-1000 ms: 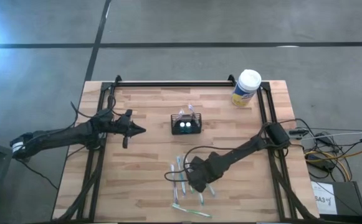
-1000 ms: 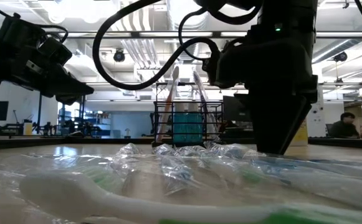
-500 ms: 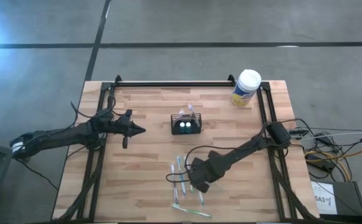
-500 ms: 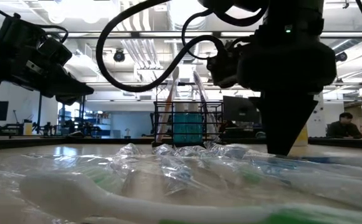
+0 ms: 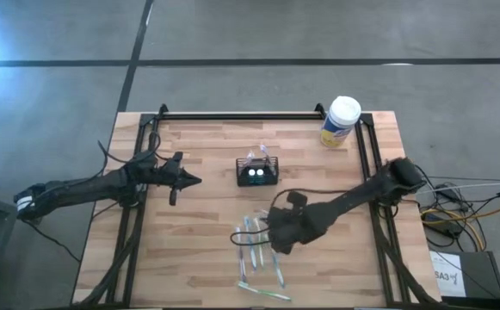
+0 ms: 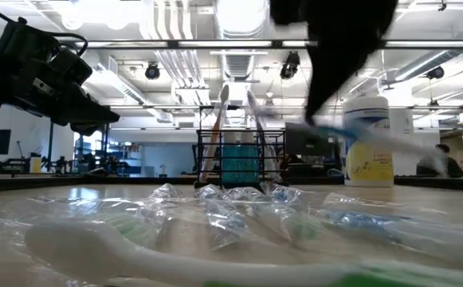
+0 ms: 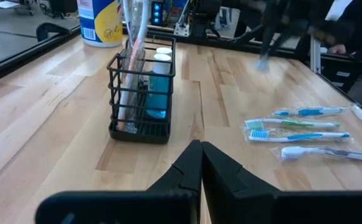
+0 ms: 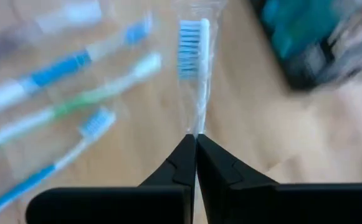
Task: Pick & Place toothbrushing station
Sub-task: Put the right blue toothbrush into the mesh organizer
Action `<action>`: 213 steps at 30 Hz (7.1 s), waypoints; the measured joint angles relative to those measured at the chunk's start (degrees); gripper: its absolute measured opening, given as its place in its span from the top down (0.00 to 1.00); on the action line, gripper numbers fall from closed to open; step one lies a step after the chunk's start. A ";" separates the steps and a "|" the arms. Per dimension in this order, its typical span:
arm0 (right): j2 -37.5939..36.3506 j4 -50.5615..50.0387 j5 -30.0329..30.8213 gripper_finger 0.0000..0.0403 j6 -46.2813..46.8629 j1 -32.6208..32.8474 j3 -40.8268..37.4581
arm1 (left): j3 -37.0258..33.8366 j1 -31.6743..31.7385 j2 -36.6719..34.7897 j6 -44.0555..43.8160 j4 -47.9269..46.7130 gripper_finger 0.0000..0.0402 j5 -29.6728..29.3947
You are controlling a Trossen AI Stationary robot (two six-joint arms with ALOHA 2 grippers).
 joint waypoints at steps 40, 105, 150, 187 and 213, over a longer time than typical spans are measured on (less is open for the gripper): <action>-71.57 84.69 -6.01 0.98 -43.26 -4.73 -73.70 | 0.00 0.00 -0.02 -0.83 -0.13 0.98 -0.87; -29.67 110.26 -22.74 0.98 -48.97 -31.47 -55.13 | -0.04 0.02 0.09 -1.22 -0.87 0.98 -3.06; 6.04 141.53 -14.71 0.98 -44.92 -32.61 -57.71 | -0.09 0.02 0.15 -1.36 -1.05 0.98 -3.08; -29.01 84.80 -14.30 0.66 -38.22 -20.19 -52.19 | -0.09 0.00 0.15 0.26 -1.27 0.98 -2.95; -5.73 24.22 -12.91 0.66 12.51 -0.73 -14.40 | -0.09 0.01 0.15 1.01 -0.79 0.98 -2.84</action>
